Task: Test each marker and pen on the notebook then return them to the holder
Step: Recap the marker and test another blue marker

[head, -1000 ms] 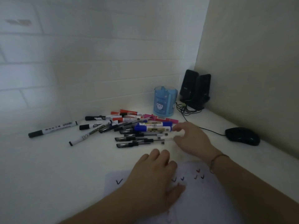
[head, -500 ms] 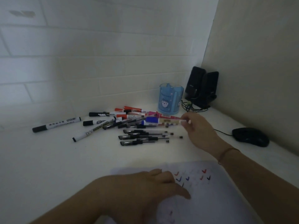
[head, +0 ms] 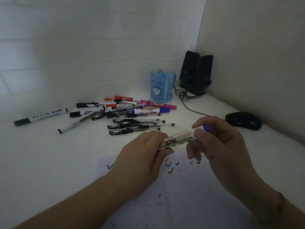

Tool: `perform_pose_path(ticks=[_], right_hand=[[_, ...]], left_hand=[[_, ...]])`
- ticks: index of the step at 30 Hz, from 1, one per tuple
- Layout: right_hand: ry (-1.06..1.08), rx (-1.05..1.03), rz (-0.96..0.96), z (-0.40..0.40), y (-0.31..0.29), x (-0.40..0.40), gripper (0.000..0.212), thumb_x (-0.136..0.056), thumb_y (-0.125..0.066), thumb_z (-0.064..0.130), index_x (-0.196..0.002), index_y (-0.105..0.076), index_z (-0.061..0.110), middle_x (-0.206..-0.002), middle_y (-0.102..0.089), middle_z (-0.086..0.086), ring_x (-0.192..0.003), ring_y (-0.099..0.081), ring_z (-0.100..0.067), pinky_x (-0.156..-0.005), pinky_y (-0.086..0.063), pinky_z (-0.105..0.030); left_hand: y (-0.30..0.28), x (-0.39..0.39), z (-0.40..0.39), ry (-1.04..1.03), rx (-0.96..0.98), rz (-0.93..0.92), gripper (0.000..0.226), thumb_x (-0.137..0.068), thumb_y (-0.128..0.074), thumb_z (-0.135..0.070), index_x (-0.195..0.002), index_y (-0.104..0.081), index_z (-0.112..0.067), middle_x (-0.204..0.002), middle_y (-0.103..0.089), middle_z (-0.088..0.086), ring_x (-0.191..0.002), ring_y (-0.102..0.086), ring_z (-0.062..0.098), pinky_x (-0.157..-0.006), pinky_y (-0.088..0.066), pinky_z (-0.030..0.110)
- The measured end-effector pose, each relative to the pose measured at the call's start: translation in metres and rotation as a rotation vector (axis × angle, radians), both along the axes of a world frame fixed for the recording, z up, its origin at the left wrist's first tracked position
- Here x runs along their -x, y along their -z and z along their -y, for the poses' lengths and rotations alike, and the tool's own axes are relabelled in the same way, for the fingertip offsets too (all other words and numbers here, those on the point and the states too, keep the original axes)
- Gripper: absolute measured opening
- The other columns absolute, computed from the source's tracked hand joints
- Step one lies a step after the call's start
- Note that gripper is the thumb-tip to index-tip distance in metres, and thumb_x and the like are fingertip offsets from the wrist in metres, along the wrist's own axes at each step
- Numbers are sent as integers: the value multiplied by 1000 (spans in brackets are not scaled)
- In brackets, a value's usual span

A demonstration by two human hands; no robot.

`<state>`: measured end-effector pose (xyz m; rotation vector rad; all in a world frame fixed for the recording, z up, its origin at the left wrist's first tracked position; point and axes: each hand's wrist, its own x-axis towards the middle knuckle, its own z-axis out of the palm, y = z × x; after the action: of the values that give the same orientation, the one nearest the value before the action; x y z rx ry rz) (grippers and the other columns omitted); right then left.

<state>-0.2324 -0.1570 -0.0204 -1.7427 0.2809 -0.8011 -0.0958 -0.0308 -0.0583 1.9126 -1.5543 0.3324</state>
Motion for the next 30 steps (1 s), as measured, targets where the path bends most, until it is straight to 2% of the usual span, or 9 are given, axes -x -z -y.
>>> perform_pose_path(ticks=[3,6,11,14,17,19,22,26,30], right_hand=[[-172,-31,-112,-8,15,-7,23,-68,-70,38,-76,-56,20,-52,-60,-5,-41,-52,-15,-41,-41,-20],[-238,-134,-120,-10,26,-10,24,-69,-69,38,-71,-52,20,-47,-57,-5,-37,-47,-18,-41,-38,-23],[-262,-91,-112,-8,28,-5,24,-69,-69,37,-68,-50,22,-47,-54,-6,-37,-45,-17,-39,-39,-25],[-238,-2,-119,-5,23,-1,16,-69,-67,39,-74,-56,28,-52,-59,-9,-40,-51,-16,-41,-44,-24],[-229,-31,-66,5,15,4,17,-70,-63,35,-83,-67,24,-56,-65,-9,-44,-59,-21,-40,-47,-26],[-222,-99,-74,11,14,5,16,-67,-65,33,-72,-69,18,-53,-63,-7,-44,-60,-23,-38,-45,-24],[-104,-36,-174,9,25,1,24,-63,-71,36,-53,-57,20,-43,-53,-2,-37,-47,-17,-41,-39,-23],[73,167,-372,4,36,-6,32,-72,-70,29,-53,-49,14,-45,-48,-1,-40,-43,-10,-44,-41,-23],[85,246,-482,2,35,-8,28,-71,-70,25,-55,-51,13,-64,-59,-2,-48,-52,-8,-47,-44,-13]], left_hand=[[1,5,-2,182,-78,-50,25,-97,-37,-37,-100,-55,-21,-88,-57,-7,-74,-49,10,-60,-43,30],[-2,7,-6,318,-154,-136,26,-100,-35,-40,-103,-56,-24,-93,-66,-13,-76,-59,8,-65,-48,33],[3,4,-6,315,-159,-128,19,-97,-39,-48,-108,-49,-36,-69,-58,-15,-50,-41,0,-49,-33,16],[3,2,-4,291,-153,-132,27,-92,-45,-56,-109,-49,-36,-69,-55,-4,-47,-41,8,-45,-31,21],[0,-1,-7,265,-178,-324,23,-88,-41,-55,-108,-40,-43,-65,-53,-2,-52,-43,11,-49,-34,23],[2,-7,-9,260,-137,-558,27,-82,-37,-28,-103,-41,-44,-70,-54,-5,-56,-43,9,-54,-35,18],[4,-17,-8,242,-14,-826,46,-71,-31,-8,-103,-45,-38,-80,-53,-2,-63,-43,15,-57,-38,31],[6,-14,-6,248,-83,-520,40,-88,-32,-15,-115,-26,-44,-99,-47,-21,-87,-52,9,-74,-45,21],[5,-11,-4,239,-97,-467,47,-94,-42,-16,-119,-22,-50,-108,-54,-22,-99,-56,5,-85,-44,13]])
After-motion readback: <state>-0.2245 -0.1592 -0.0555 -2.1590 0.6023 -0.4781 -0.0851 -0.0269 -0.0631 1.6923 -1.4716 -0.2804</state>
